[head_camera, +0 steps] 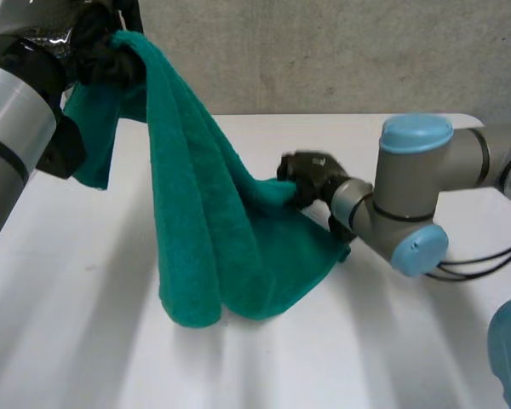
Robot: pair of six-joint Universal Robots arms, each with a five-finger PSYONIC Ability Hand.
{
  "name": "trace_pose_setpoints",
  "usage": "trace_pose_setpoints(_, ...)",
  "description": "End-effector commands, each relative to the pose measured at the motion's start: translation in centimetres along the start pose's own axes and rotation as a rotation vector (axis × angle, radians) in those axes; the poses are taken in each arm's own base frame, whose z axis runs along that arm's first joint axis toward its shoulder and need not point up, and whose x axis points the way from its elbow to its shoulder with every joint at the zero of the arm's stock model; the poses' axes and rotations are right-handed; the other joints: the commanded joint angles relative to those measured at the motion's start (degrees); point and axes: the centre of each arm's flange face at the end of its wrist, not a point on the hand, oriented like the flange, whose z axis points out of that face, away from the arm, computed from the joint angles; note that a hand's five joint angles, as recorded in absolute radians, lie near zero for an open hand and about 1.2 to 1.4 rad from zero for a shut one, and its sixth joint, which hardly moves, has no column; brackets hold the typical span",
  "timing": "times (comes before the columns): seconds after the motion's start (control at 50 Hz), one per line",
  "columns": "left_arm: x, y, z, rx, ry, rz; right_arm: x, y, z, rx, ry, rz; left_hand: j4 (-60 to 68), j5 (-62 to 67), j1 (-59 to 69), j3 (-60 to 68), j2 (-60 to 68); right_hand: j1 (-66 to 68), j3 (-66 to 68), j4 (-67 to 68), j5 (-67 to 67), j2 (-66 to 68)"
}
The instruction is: Fold the towel.
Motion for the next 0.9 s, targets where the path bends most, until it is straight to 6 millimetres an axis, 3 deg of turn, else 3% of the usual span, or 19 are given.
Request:
trace_pose_setpoints(0.02,-3.0,0.6,4.9,0.084,-0.052,0.025,-0.4,-11.2,-1.7,0.350,0.068,-0.128,11.59,15.63,14.02,11.74,11.36,24.69,13.02,12.66,14.80,12.74)
trace_pose_setpoints(0.06,-3.8,0.4,6.9,0.125,-0.040,0.042,-0.7,-14.3,-3.0,0.460,0.103,-0.176,11.59,15.63,14.02,11.74,11.36,24.69,13.02,12.66,14.80,12.74)
trace_pose_setpoints(0.08,-4.1,0.2,7.5,0.144,-0.039,0.050,-1.1,-17.3,-4.6,0.570,0.128,-0.225,11.59,15.63,14.02,11.74,11.36,24.69,13.02,12.66,14.80,12.74)
trace_pose_setpoints(0.16,-4.7,-1.1,9.7,0.232,-0.043,0.097,-1.6,-21.1,-7.8,0.712,0.176,-0.343,11.59,15.63,14.02,11.74,11.36,24.69,13.02,12.66,14.80,12.74)
trace_pose_setpoints(0.28,-4.7,-0.6,10.3,0.255,-0.039,0.170,-2.0,-20.4,-9.6,0.660,0.216,-0.458,11.59,15.63,14.02,11.74,11.36,24.69,13.02,12.66,14.80,12.74)
trace_pose_setpoints(0.32,-4.7,-0.1,10.2,0.239,-0.041,0.174,-2.0,-18.9,-10.0,0.586,0.234,-0.513,11.59,15.63,14.02,11.74,11.36,24.69,13.02,12.66,14.80,12.74)
trace_pose_setpoints(0.34,-5.0,1.9,9.7,0.178,-0.041,0.177,-1.8,-17.3,-10.1,0.511,0.244,-0.554,11.59,15.63,14.02,11.74,11.36,24.69,13.02,12.66,14.80,12.74)
trace_pose_setpoints(0.4,-5.3,4.4,8.9,0.094,-0.043,0.176,-1.1,-13.5,-10.1,0.331,0.254,-0.625,11.59,15.63,14.02,11.74,11.36,24.69,13.02,12.66,14.80,12.74)
trace_pose_setpoints(0.5,-5.8,11.6,5.2,-0.183,-0.047,0.189,-0.8,-7.0,-11.0,0.043,0.201,-0.670,11.59,15.63,14.02,11.74,11.36,24.69,13.02,12.66,14.80,12.74)
trace_pose_setpoints(0.52,-5.8,12.6,4.5,-0.223,-0.047,0.196,-0.8,-7.0,-11.0,0.042,0.201,-0.670,11.59,15.63,14.02,11.74,11.36,24.69,13.02,12.66,14.80,12.74)
trace_pose_setpoints(0.54,-5.8,12.6,4.5,-0.224,-0.047,0.196,-0.9,-3.9,-11.8,-0.089,0.162,-0.662,11.59,15.63,14.02,11.74,11.36,24.69,13.02,12.66,14.80,12.74)
trace_pose_setpoints(0.58,-6.0,15.1,2.4,-0.336,-0.043,0.226,-1.1,-2.8,-12.2,-0.135,0.141,-0.654,11.59,15.63,14.02,11.74,11.36,24.69,13.02,12.66,14.80,12.74)
trace_pose_setpoints(0.6,-6.0,15.2,2.3,-0.337,-0.043,0.226,-1.3,-0.7,-12.9,-0.219,0.108,-0.634,11.59,15.63,14.02,11.74,11.36,24.69,13.02,12.66,14.80,12.74)
trace_pose_setpoints(0.68,-6.5,19.4,-1.9,-0.541,-0.018,0.333,-1.6,1.0,-13.4,-0.275,0.082,-0.622,11.59,15.63,14.02,11.74,11.36,24.69,13.02,12.66,14.80,12.74)
trace_pose_setpoints(0.74,-6.5,20.8,-4.1,-0.637,0.010,0.387,-1.7,3.0,-13.7,-0.336,0.056,-0.600,11.59,15.63,14.02,11.74,11.36,24.69,13.02,12.66,14.80,12.74)
trace_pose_setpoints(0.8,-6.2,21.3,-5.4,-0.700,0.034,0.408,-1.7,3.1,-13.7,-0.340,0.054,-0.594,4.79,8.83,7.22,4.94,4.55,24.69,13.02,12.66,14.80,12.74)
trace_pose_setpoints(0.82,-6.1,21.3,-5.4,-0.700,0.035,0.408,-1.5,3.1,-13.6,-0.343,0.060,-0.589,4.72,8.76,7.15,4.87,4.48,11.26,-0.41,-0.77,1.37,-0.69)
trace_pose_setpoints(0.86,-5.9,21.0,-6.3,-0.750,0.047,0.414,-1.0,2.5,-13.4,-0.309,0.086,-0.571,-17.86,-13.82,-15.44,-17.72,-18.10,-17.88,-29.55,-29.90,-27.76,-29.82)
trace_pose_setpoints(0.9,-5.8,20.1,-6.4,-0.752,0.047,0.414,-1.0,1.2,-13.1,-0.229,0.114,-0.545,-22.98,-18.94,-20.56,-22.84,-23.22,-19.66,-31.33,-31.69,-29.55,-31.60)
